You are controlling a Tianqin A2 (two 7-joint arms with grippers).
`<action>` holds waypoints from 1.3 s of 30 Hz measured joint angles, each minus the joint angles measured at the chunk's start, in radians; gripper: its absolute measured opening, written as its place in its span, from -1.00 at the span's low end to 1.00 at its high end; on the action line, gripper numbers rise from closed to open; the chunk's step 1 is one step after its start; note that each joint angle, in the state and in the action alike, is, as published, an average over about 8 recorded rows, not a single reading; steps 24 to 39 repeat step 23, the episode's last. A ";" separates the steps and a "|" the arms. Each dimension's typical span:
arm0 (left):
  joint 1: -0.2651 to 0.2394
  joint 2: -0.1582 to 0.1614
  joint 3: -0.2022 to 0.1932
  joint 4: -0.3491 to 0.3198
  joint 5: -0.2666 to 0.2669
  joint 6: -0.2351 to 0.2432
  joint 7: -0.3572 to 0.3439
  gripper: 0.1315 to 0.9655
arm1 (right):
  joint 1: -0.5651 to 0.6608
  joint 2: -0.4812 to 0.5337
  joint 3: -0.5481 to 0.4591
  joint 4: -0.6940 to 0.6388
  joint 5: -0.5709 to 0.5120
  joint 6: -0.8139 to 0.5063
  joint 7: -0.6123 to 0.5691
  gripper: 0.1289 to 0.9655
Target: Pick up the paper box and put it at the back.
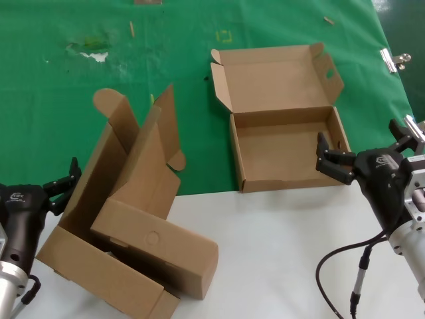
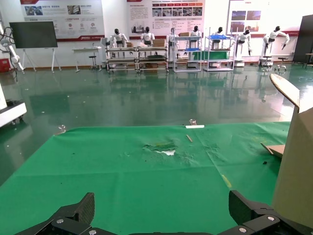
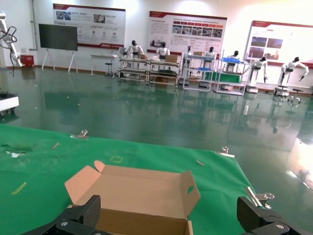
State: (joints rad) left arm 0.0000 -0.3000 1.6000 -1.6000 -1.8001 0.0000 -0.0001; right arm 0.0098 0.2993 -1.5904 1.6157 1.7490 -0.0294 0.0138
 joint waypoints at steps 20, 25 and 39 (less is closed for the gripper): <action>0.000 0.000 0.000 0.000 0.000 0.000 0.000 1.00 | 0.000 0.000 0.000 -0.001 0.002 0.001 0.000 1.00; 0.000 0.000 0.000 0.000 0.000 0.000 0.000 1.00 | 0.000 0.000 0.000 -0.001 0.002 0.001 0.000 1.00; 0.000 0.000 0.000 0.000 0.000 0.000 0.000 1.00 | 0.000 0.000 0.000 -0.001 0.002 0.001 0.000 1.00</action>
